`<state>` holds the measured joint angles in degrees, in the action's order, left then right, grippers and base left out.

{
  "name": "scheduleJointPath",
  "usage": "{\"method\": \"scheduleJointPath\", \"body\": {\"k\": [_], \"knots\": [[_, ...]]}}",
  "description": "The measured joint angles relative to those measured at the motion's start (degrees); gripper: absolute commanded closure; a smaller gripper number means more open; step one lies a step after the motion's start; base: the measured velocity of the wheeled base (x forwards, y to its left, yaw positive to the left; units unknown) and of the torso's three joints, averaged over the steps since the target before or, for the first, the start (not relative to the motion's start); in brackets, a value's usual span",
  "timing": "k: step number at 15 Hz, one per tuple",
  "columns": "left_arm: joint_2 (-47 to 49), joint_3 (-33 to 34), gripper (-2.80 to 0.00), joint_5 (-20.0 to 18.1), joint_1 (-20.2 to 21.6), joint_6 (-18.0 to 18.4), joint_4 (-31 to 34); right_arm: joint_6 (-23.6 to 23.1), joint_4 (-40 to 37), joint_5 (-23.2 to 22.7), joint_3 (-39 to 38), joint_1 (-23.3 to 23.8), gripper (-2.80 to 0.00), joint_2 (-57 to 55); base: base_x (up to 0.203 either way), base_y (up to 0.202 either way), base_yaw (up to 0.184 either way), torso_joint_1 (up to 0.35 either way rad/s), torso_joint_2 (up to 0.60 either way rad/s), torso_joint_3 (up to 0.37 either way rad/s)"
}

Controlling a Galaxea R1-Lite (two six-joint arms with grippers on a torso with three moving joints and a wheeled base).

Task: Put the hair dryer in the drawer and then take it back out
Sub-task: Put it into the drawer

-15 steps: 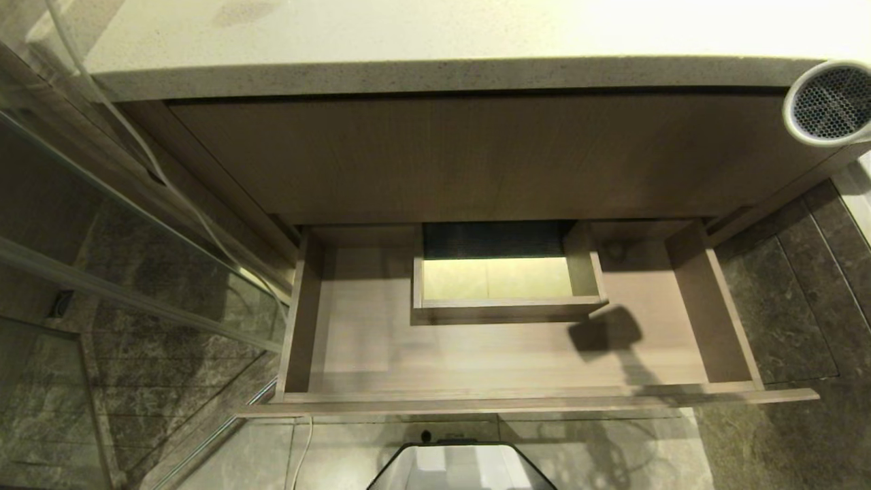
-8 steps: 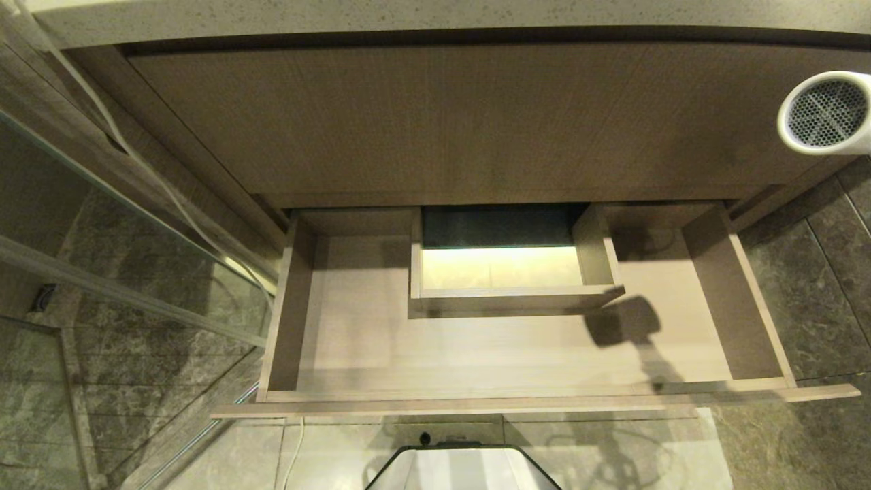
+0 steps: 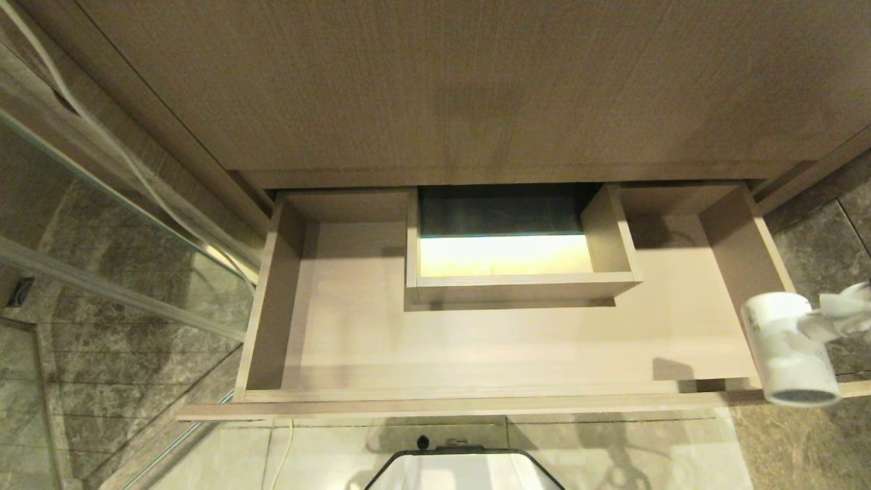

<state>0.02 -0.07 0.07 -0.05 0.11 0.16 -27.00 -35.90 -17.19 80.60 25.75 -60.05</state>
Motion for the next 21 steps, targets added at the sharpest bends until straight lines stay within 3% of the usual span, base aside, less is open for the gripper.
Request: {"method": "scheduleJointPath", "body": {"k": [6,12,21], "knots": [[0.0,0.0,0.00,0.0,0.0,0.0,-0.1,0.0,0.3,0.0,-2.6,-0.1,0.00,0.2,0.000,0.000,0.000,0.072,0.21,0.265],[0.0,0.0,0.00,0.0,0.0,0.0,-0.1,-0.2,0.0,0.2,-4.6,-0.1,0.00,-0.8,0.000,0.000,0.000,0.047,0.03,0.044],[0.0,0.0,0.00,0.0,0.0,0.0,-0.1,-4.3,0.5,1.4,-4.5,-0.1,0.00,-7.3,0.000,0.000,0.000,0.002,0.00,0.012]]}}
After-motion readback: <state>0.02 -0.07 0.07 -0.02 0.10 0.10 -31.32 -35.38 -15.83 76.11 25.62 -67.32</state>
